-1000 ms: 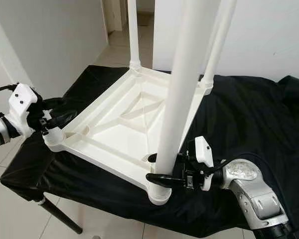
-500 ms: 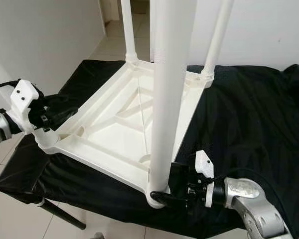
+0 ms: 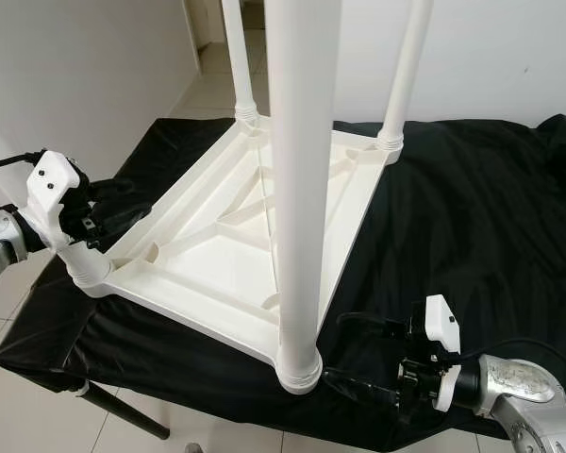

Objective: Building children table

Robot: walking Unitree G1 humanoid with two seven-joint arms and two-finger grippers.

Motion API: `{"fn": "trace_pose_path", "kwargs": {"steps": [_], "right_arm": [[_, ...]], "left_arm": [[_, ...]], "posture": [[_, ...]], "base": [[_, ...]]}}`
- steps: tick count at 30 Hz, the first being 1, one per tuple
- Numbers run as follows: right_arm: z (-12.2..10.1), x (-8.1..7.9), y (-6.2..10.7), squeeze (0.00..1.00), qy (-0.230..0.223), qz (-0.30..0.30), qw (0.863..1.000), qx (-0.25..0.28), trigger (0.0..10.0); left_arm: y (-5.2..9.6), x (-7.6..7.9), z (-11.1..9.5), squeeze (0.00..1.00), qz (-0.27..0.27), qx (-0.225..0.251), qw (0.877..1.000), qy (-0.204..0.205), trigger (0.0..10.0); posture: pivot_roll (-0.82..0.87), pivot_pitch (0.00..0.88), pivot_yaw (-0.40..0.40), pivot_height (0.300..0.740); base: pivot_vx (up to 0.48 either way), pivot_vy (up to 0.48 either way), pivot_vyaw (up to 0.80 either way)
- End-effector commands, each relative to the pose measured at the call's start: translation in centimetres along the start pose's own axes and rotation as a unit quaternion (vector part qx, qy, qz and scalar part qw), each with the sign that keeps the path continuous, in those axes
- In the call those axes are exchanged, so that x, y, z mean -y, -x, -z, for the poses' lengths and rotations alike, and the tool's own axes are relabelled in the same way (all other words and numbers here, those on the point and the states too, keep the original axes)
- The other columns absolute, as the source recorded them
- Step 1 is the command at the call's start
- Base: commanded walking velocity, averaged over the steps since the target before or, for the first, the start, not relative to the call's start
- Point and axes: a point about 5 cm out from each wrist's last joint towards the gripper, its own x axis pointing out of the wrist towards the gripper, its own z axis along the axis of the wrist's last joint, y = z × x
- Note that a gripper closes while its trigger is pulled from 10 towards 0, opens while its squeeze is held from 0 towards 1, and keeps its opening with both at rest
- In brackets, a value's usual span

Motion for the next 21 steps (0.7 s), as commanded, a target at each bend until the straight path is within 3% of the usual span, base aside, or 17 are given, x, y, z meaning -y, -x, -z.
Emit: {"fn": "trace_pose_path", "kwargs": {"steps": [1, 3, 5, 9, 14, 18, 20, 21], "right_arm": [[-0.3, 0.4, 0.6, 0.00, 0.009, 0.023, 1.000, -0.002, 10.0], [-0.3, 0.7, 1.0, 0.00, 0.011, 0.043, 0.999, -0.001, 10.0], [-0.2, 2.0, 1.0, 0.00, 0.023, 0.112, 0.993, 0.014, 10.0], [-0.2, 2.5, 0.8, 0.00, 0.021, 0.137, 0.990, 0.019, 10.0], [0.0, 4.6, -1.6, 0.00, 0.030, 0.247, 0.967, 0.061, 10.0], [0.5, 6.0, -1.7, 0.00, 0.024, 0.308, 0.949, 0.058, 10.0], [0.6, 7.1, -1.8, 0.00, 0.020, 0.355, 0.933, 0.060, 10.0], [0.6, 7.1, -1.8, 0.00, 0.020, 0.355, 0.933, 0.060, 10.0]], "left_arm": [[-0.1, -0.1, -0.2, 0.00, 0.013, -0.002, 1.000, -0.009, 10.0], [-0.1, 0.0, -0.2, 0.00, 0.015, -0.002, 1.000, -0.008, 10.0], [-0.1, 0.6, 0.1, 0.00, 0.032, -0.005, 0.999, -0.006, 10.0], [-0.1, 0.9, 0.3, 0.00, 0.040, -0.007, 0.999, -0.005, 10.0], [-0.4, 2.3, 2.1, 0.00, 0.067, -0.035, 0.997, -0.011, 10.0], [-0.7, 2.5, 2.6, 0.00, 0.068, -0.037, 0.997, -0.006, 10.0], [-0.9, 2.8, 2.9, 0.00, 0.072, -0.042, 0.997, -0.005, 10.0], [-0.9, 2.8, 2.9, 0.00, 0.072, -0.042, 0.997, -0.005, 10.0]], "posture": [[-0.04, 0.001, 0.123, 0.740], [-0.05, 0.001, 0.112, 0.740], [-0.05, 0.002, 0.104, 0.740], [-0.05, 0.002, 0.104, 0.740], [-0.04, 0.002, 0.057, 0.740], [-0.03, 0.001, 0.044, 0.740], [-0.03, 0.000, 0.037, 0.740], [-0.03, 0.000, 0.037, 0.740]], "base": [[0.000, 0.000, 0.00], [0.000, 0.000, 0.00], [0.000, 0.000, 0.00], [0.000, 0.000, 0.00], [0.000, 0.000, 0.00], [0.000, 0.000, 0.00], [0.000, 0.000, 0.00], [0.000, 0.000, 0.00]]}}
